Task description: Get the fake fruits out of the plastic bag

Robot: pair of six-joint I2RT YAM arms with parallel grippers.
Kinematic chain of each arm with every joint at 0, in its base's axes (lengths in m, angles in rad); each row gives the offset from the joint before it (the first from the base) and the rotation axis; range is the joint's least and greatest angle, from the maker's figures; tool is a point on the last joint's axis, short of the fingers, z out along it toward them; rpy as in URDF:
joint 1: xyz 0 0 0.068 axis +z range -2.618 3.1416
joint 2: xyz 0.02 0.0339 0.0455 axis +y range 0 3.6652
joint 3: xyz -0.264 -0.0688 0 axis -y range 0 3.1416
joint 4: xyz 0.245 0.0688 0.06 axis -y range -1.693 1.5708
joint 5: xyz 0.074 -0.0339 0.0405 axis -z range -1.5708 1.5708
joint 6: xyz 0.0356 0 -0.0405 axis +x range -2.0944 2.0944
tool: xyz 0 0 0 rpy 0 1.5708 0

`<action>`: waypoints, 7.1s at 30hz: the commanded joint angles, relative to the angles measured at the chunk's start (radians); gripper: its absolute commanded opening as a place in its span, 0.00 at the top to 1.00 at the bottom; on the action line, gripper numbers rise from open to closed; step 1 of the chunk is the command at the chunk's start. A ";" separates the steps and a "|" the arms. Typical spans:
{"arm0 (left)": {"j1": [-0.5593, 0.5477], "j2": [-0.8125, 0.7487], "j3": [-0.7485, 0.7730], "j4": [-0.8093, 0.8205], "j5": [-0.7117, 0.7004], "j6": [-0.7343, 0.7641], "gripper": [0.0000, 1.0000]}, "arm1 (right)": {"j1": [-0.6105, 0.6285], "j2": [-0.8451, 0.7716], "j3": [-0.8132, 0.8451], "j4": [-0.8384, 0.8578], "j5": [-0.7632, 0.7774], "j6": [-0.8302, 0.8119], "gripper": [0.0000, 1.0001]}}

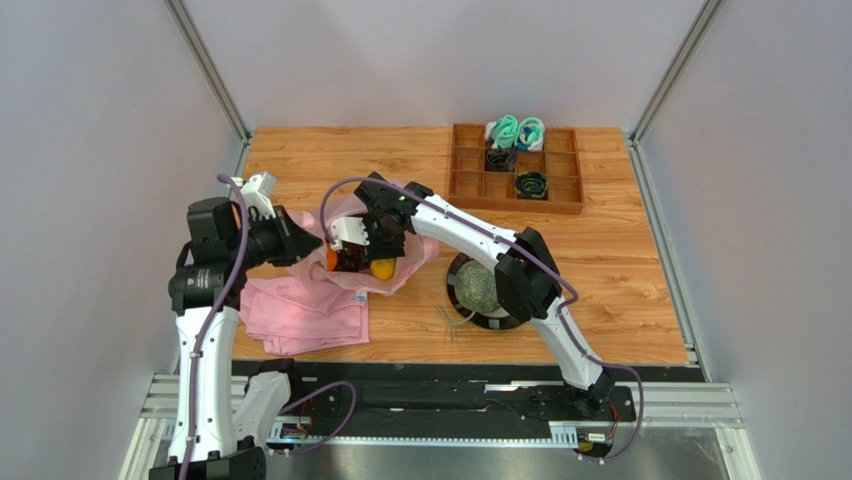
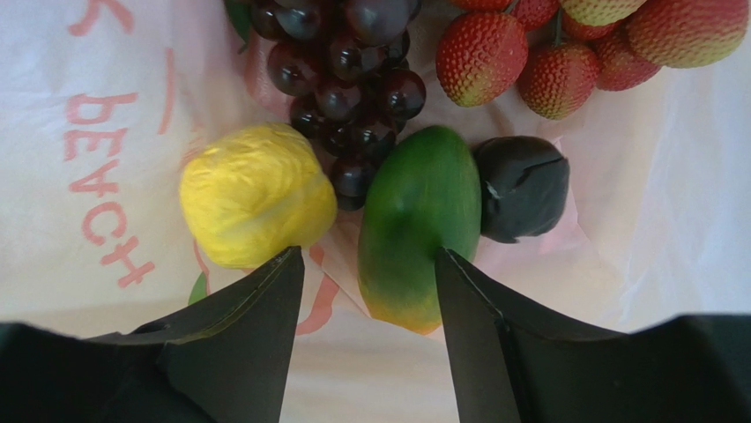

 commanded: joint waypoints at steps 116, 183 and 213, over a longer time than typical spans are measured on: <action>-0.009 0.013 0.007 0.194 0.061 -0.043 1.00 | -0.050 -0.602 0.104 0.161 -0.227 0.803 1.00; 0.051 -0.141 0.018 0.024 0.110 0.185 1.00 | 0.250 -1.013 -1.208 0.247 -0.110 -0.175 0.29; 0.051 -0.162 0.010 0.000 0.085 0.189 1.00 | 0.264 -0.880 -0.980 0.307 0.055 0.012 1.00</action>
